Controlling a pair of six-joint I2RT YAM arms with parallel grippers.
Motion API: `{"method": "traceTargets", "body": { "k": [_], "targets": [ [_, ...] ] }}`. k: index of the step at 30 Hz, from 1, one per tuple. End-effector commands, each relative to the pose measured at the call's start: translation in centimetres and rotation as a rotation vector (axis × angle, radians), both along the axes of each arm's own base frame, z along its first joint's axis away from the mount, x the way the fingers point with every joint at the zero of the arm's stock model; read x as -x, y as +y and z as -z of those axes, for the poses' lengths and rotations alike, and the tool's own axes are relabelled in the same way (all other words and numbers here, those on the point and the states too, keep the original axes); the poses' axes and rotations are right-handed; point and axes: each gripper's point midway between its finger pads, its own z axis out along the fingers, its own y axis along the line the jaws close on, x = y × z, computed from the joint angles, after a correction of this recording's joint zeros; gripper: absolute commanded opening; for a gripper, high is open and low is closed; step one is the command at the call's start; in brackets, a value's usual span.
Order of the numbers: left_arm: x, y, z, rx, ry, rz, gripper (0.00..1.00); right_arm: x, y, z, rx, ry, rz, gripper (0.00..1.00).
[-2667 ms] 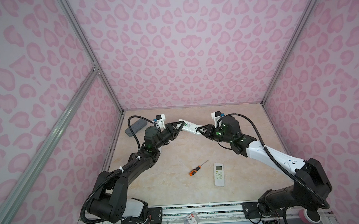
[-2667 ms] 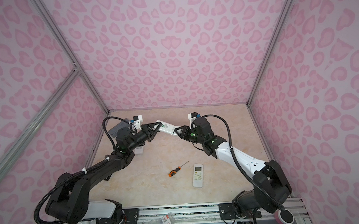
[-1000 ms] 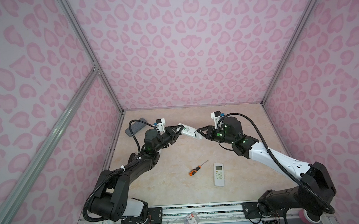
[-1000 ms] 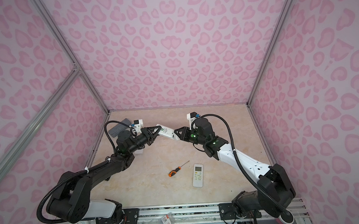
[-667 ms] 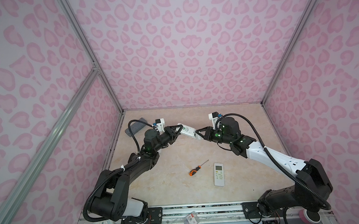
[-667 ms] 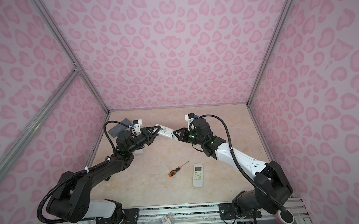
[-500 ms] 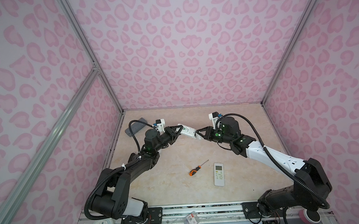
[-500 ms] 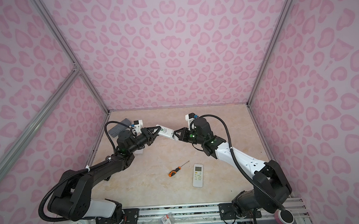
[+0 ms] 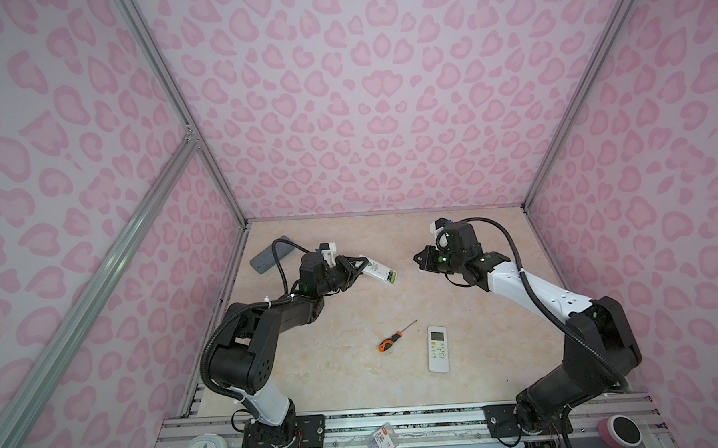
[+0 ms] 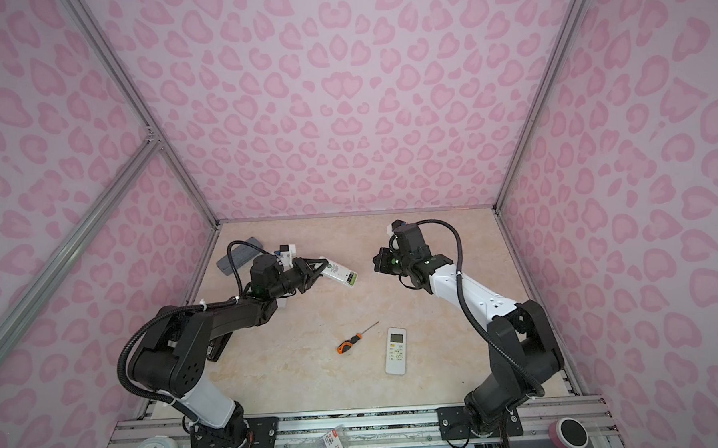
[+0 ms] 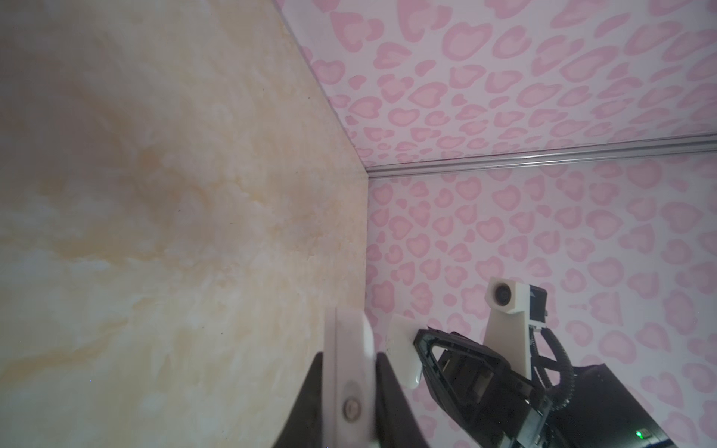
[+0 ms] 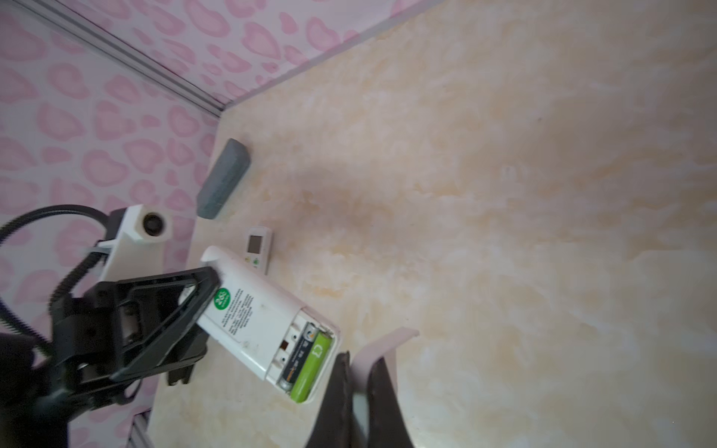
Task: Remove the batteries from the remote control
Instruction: 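Lower the battery cover onto the table and open the right gripper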
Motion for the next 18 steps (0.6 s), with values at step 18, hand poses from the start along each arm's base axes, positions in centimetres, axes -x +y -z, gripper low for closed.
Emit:
{"method": "traceTargets", "body": {
  "k": [18],
  "targets": [
    [-1.8,-2.2,8.9,-0.163,0.122,0.121,0.05,-1.3,-5.2,9.3,0.458,0.192,0.006,0.36]
  ]
}}
